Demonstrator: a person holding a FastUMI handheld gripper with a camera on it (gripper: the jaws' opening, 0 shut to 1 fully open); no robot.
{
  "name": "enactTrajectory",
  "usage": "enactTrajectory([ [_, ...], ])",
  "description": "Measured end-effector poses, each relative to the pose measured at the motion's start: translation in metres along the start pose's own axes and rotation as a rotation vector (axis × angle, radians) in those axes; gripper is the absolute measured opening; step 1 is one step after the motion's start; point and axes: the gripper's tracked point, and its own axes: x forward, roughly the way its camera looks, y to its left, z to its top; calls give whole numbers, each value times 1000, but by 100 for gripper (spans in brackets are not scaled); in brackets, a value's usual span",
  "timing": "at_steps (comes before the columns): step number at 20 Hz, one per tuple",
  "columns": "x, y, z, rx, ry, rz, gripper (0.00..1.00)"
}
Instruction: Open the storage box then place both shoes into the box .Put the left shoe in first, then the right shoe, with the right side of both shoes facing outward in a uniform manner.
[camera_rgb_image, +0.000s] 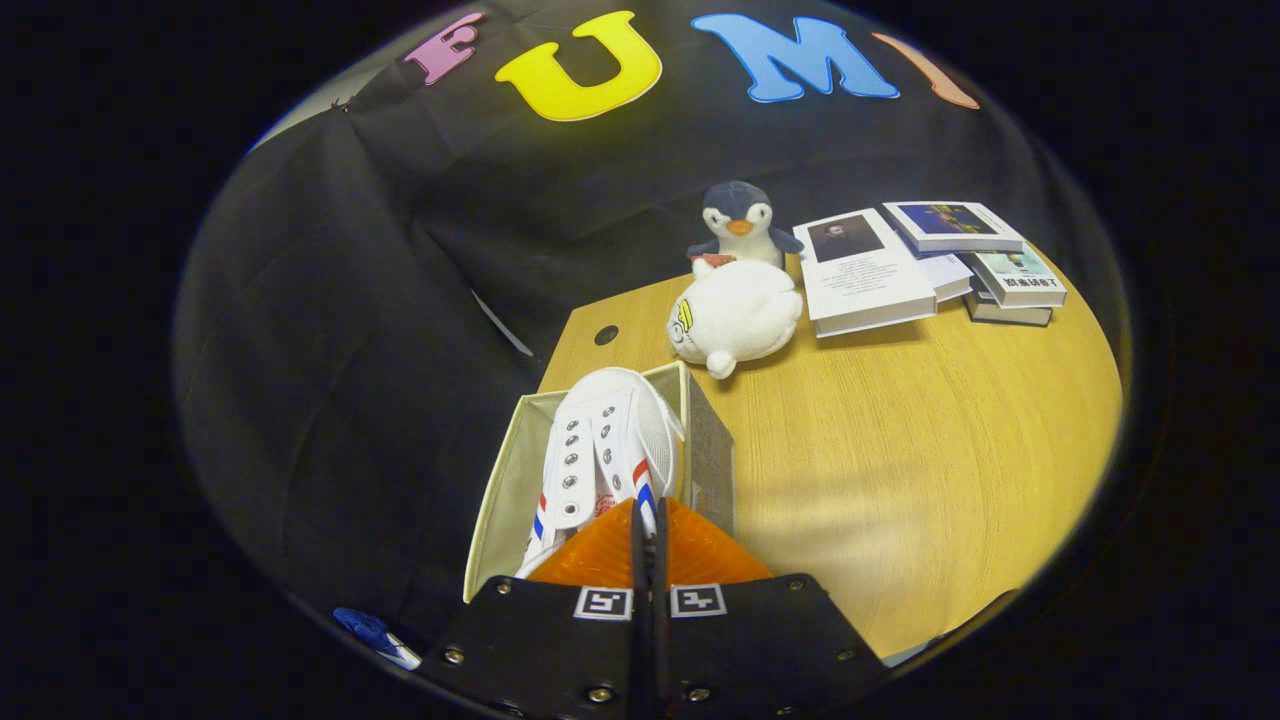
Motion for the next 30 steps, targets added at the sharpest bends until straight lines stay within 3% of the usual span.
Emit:
enactTrajectory([
  [4, 19, 3, -18, -33, 25, -35, 0],
  [5, 22, 11, -17, -56, 3, -13, 6],
  [6, 16, 14, -8, -77, -34, -6, 18],
  [10, -8, 12, 28, -208, -163, -34, 99],
  [14, -50, 15, 60, -263, -290, 6, 99],
  [19, -108, -11, 99, -284, -422, -6, 99],
  [30, -213, -114, 147, -352, -608, -160, 99],
])
